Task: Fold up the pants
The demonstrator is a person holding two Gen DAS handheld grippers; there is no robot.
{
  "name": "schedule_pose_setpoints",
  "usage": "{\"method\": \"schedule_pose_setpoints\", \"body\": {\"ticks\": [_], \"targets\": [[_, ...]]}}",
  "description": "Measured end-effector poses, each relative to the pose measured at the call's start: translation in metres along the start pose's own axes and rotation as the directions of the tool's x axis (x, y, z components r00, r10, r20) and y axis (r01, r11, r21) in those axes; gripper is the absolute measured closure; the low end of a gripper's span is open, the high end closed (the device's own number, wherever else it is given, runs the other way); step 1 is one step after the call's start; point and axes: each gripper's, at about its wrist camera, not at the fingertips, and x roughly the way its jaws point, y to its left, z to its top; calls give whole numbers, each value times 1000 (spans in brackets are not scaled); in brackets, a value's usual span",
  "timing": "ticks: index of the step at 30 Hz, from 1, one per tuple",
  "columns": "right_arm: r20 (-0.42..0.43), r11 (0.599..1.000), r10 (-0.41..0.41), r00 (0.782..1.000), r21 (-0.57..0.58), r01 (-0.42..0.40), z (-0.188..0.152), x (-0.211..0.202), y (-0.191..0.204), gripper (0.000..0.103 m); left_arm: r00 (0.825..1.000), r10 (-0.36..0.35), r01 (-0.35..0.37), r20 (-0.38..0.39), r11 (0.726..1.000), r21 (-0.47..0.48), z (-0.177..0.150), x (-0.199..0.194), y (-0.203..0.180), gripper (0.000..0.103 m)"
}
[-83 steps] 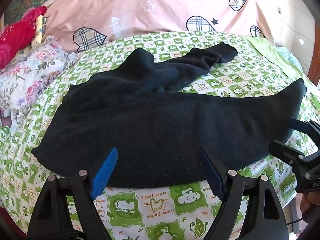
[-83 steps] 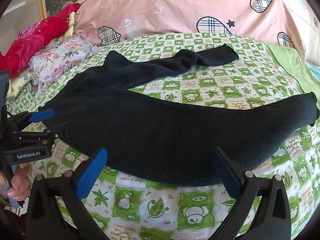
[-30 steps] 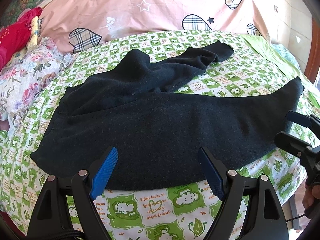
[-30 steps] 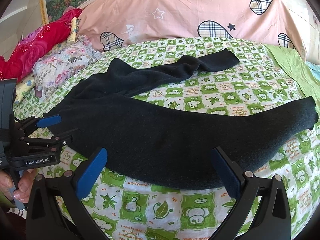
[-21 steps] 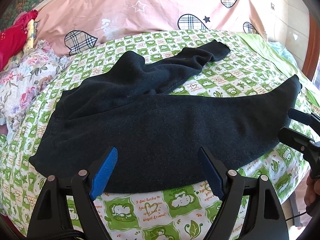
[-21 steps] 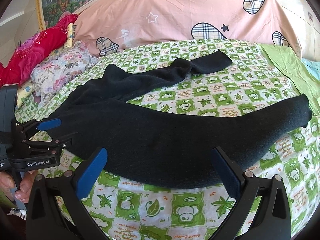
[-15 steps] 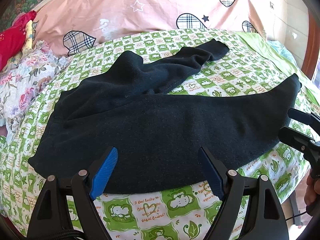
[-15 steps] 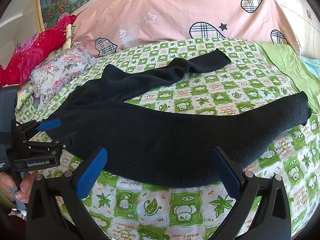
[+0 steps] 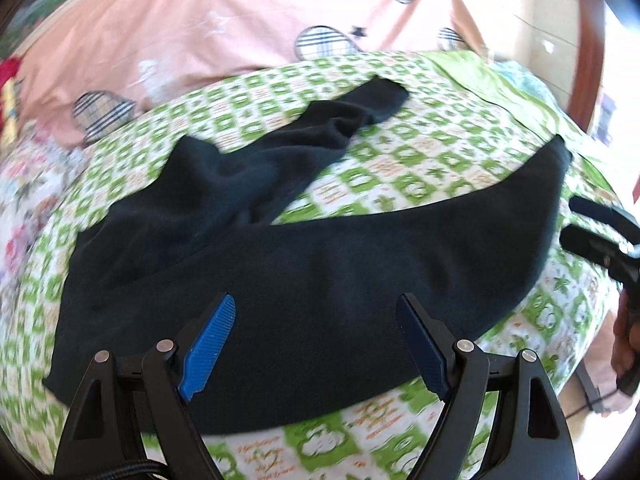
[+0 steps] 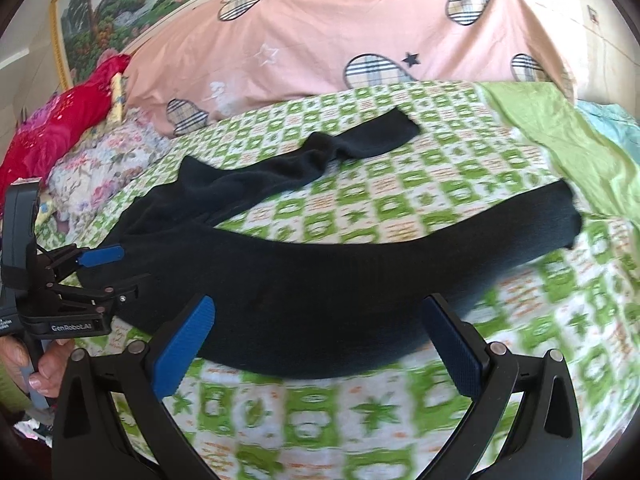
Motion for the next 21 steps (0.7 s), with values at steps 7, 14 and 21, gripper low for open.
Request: {"method": "schedule_pose_setpoints", "body": {"ticks": [7,14,21], "targets": [[39,995,-63,997,74,60,18,-16,-59,0,995,-93,95,-24,990,105,33,19,-20,20],[48,987,-53,997,157,45,39,-24,-123,0,976,-182,202,-118,960,192,64,59,-36,20],[-18,989,58,998,137,-55,57,-8,-160,0,944,-254,305,-212,917,259,84,95,-54,20]]}}
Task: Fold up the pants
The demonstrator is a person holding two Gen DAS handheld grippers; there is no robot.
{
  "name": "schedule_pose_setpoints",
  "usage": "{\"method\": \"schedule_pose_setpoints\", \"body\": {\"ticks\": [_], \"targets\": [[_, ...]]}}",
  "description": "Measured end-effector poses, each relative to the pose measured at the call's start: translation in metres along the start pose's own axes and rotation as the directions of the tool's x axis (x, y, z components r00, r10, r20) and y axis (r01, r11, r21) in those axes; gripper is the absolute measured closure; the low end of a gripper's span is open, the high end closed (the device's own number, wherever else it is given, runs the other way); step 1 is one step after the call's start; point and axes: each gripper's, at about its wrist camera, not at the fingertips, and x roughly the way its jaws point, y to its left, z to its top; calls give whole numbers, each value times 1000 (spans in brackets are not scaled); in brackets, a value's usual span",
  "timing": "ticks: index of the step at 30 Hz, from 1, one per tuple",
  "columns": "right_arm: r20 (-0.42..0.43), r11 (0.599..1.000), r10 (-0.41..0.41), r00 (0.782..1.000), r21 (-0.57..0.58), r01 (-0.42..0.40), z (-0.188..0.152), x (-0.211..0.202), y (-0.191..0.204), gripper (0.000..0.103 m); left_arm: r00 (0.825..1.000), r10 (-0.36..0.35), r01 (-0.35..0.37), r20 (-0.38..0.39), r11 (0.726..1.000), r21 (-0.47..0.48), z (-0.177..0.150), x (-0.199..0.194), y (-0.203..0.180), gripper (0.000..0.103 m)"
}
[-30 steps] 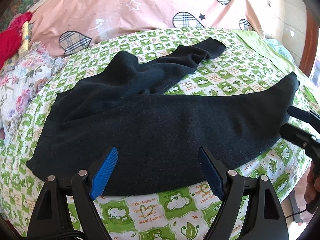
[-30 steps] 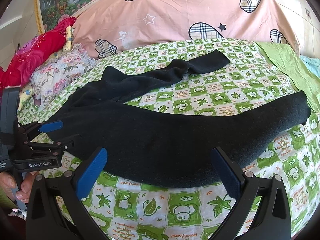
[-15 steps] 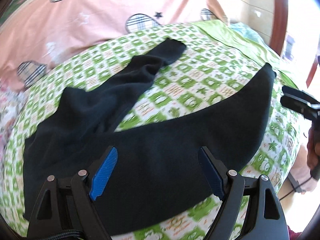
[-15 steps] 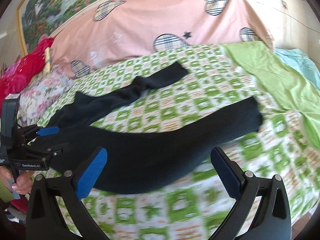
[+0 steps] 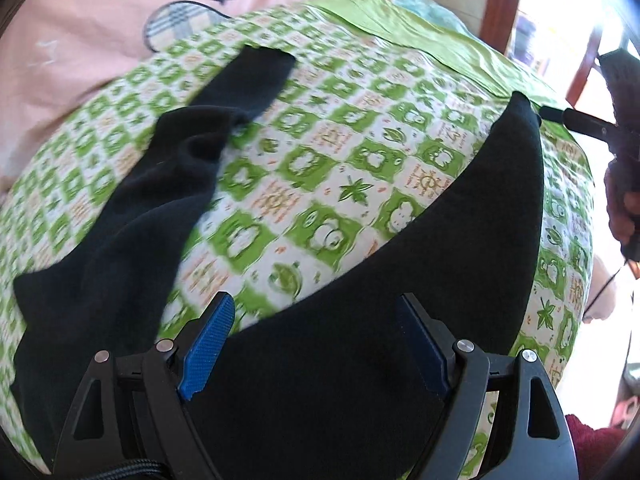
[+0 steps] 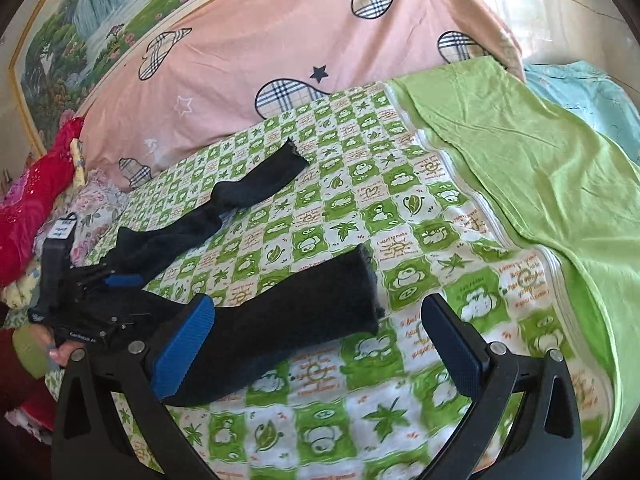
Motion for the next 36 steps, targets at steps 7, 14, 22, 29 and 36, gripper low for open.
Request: {"method": "schedule_pose_setpoints", "body": {"ticks": [7,14,22,29,36], "targets": [[-74,996,77,994,-33,-80,8,26,-6,18,989,-55,66,-137,995,76,14,45,-8,20],[-105,999,30,994,-8,-31,0,31,-8,83,979,-134,152,-151,982,115,9,47,-18,80],[-87,1000,12,996,-24,-14,12,-24,33,88,993,-116,118,-22,985,128,2,-5,-24,96],[-120,999,21,992,-46,-27,42,-68,67,88,991,-126,119,54,986,120,4,-51,-19,95],[-247,975,-217,945,-13,220,27,26,19,88,997,-78,79,-21,995,62,15,2,-24,95]]}}
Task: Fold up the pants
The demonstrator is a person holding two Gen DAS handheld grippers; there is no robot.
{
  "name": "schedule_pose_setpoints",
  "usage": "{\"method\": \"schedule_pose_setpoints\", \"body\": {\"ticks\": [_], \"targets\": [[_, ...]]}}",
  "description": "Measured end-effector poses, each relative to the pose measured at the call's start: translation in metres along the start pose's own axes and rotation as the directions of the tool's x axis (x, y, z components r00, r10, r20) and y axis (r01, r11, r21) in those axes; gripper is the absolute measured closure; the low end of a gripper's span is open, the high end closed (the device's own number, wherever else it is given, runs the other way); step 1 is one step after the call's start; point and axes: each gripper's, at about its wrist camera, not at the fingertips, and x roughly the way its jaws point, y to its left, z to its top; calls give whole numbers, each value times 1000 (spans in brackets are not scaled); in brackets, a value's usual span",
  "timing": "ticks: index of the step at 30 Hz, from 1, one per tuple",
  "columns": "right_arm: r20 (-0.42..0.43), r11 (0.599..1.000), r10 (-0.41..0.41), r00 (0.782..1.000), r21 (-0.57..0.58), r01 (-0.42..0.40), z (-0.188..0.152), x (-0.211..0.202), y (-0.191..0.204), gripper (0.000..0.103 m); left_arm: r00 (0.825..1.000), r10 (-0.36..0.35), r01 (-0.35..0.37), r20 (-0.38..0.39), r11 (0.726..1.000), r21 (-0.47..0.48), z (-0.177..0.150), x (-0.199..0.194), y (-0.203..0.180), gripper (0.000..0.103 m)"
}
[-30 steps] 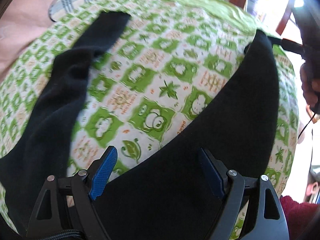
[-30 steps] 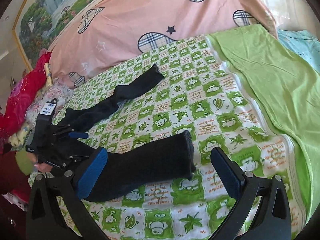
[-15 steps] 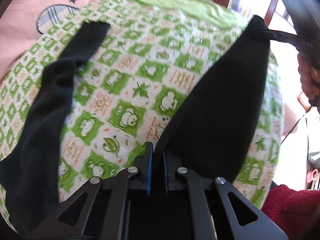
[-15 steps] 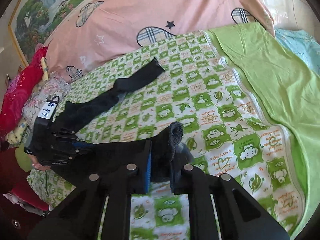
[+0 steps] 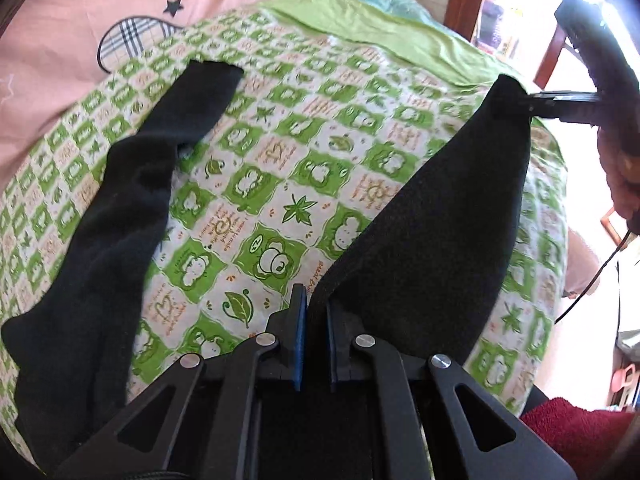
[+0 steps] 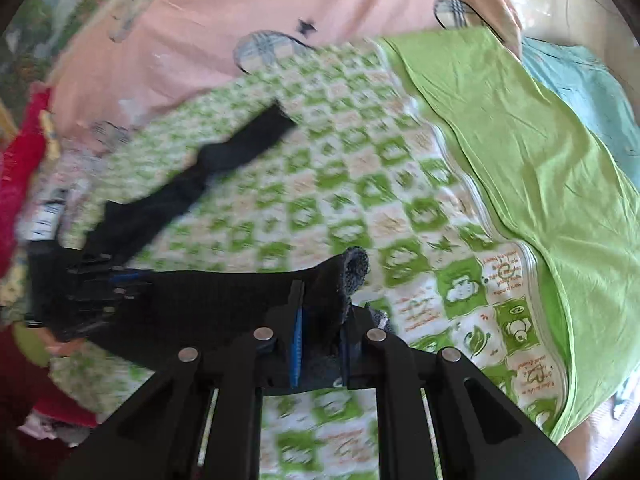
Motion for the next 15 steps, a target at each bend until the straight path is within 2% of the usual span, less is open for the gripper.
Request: {"method": "schedule_pose_setpoints", "body": {"ticks": [2,4,5,6,7,10,12,13,15], "targets": [[-19,999,-48,999,-3,48,0,22,-1,88,1000,-1,0,-20,1000,-23,1,13,3,95],[-20,996,-85,996,22,86,2,37,-5,80,999,-5,4,-34,999,-45,0,22,8,94],[-23,994,-101,995,31,101,2,40,-6,77,999,-6,4,-38,999,-52,-1,25,9,89],[-28,990,-136,990,43,137,5,45,-9,65,999,2,-4,-37,998,-62,-1,25,11,85],[-22,988,-149,989,48,150,8,45,-9,57,1000,11,-13,-27,997,-75,-1,23,15,84],[12,990,-131,991,52,131,18,40,-8,52,1000,6,-6,-1,994,-105,-1,12,24,84],[43,993,-114,993,36,112,28,37,-2,46,999,27,-24,20,991,-129,1,2,34,72],[54,994,-105,993,28,104,34,38,2,43,999,41,-35,32,989,-147,1,-4,41,69],[69,997,-75,995,9,74,48,41,10,42,997,65,-56,45,984,-171,2,-12,53,64]]}}
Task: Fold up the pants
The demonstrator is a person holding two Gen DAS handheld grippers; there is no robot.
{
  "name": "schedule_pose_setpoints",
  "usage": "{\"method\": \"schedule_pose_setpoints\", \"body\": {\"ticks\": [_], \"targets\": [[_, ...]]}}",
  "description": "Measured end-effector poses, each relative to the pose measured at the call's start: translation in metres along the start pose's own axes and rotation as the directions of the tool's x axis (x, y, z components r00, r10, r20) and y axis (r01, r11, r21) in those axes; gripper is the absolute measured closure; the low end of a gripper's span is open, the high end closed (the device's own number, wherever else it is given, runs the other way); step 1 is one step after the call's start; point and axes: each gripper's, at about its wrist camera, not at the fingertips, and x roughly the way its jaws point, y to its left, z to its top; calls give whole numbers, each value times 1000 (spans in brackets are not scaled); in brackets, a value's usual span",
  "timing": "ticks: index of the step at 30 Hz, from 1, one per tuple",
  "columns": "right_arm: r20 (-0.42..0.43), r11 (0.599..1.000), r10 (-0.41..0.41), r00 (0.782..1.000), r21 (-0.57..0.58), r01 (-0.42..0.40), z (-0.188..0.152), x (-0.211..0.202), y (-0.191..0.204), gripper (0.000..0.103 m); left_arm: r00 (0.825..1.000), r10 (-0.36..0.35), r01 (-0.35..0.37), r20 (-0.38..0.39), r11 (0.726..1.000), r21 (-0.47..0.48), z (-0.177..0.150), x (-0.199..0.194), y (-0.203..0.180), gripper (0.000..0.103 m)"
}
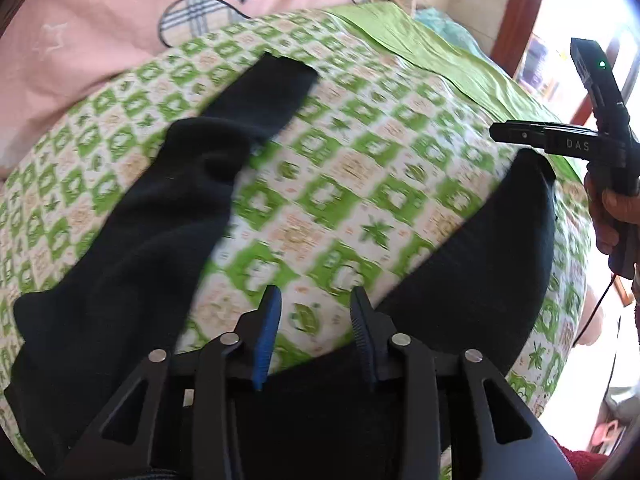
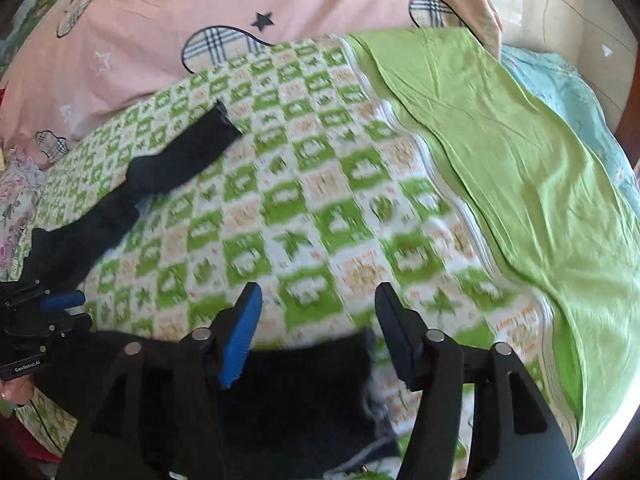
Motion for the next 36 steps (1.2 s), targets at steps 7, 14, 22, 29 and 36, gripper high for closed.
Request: {"method": "schedule_pose_setpoints", "body": {"ticks": [7,14,22,29,36], "targets": [[13,992,126,992,-18,-126,34,23,38,42,997,78,-77,18,996,-49,7,-10,40,53],[3,978,210,978,-19,-210,55,47,68,42,992,119,-112,37,983,-145,6,-22,85,49],[-26,963,256,966,-84,-257,109,70,89,42,991,129,-120,34,973,-195,19,-35,136,37],[-71,958,252,965,-119,-259,161,115,95,42,989,126,-138,-79,975,-177,37,6,162,36],[-117,951,285,951,-88,-296,184,167,95,42,974,137,-168,-181,971,-170,44,65,186,36]]}}
